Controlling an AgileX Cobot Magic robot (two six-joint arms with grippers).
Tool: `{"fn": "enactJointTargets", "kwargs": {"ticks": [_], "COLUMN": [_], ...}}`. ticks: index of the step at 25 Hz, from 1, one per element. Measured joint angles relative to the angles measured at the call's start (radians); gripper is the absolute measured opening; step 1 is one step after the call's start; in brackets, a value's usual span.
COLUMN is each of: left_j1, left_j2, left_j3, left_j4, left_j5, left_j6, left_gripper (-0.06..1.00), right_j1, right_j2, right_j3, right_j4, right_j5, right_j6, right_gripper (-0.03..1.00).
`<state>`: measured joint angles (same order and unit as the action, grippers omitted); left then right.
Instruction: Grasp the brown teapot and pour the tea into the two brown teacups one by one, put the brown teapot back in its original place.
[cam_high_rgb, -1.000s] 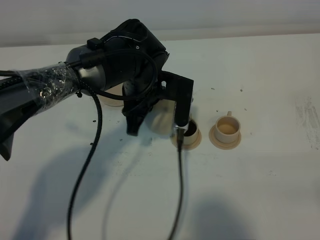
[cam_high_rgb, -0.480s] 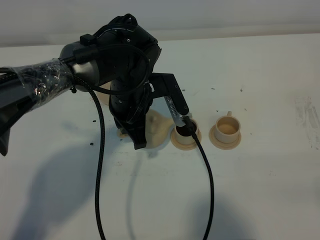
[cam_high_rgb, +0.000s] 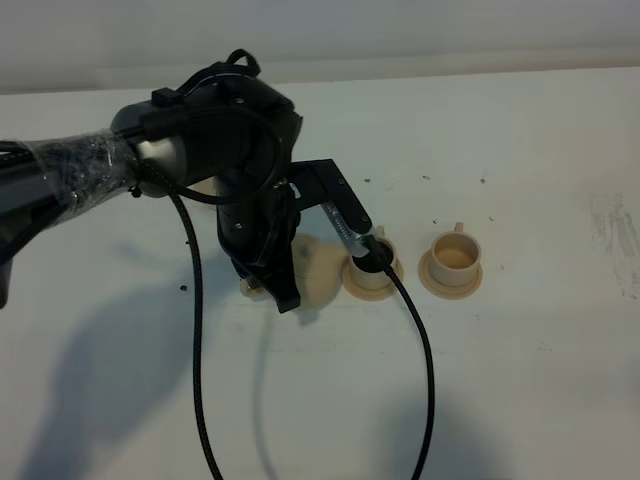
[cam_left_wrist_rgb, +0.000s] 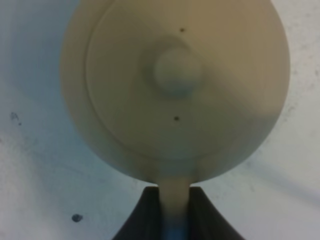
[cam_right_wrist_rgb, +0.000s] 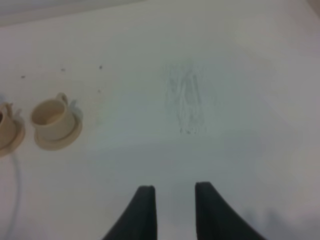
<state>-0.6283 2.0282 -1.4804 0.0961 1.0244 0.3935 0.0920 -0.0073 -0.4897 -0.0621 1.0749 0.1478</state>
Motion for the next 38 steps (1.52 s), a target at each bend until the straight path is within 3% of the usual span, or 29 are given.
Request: {"fn": "enactJointTargets", "kwargs": {"ticks": [11,20,30,38], "left_j1": [0.050,0.063,0.110,0.107], "left_j2": [-0.044,-0.022,-0.014,-0.135], "left_j3": [0.034,0.046,0.136,0.139], "left_j4": [-0.005,-0.009,-0.025,-0.049], "left_j5": [-0.194,-0.206,-0.300,-0.305], "left_j6": [0.021,0.027,0.047,0.079], "left_gripper": [0.01,0.01,0.01,0.01], "right_j1": [0.000,0.000,0.000,0.000], "right_j2": [0.000,0.000,0.000,0.000], "right_j3": [0.000,0.000,0.000,0.000], "right_j4": [0.000,0.000,0.000,0.000], "right_j5": [0.000,0.000,0.000,0.000], "right_j6": [0.000,0.000,0.000,0.000], "right_gripper": [0.22,0.22,0.22,0.22]}}
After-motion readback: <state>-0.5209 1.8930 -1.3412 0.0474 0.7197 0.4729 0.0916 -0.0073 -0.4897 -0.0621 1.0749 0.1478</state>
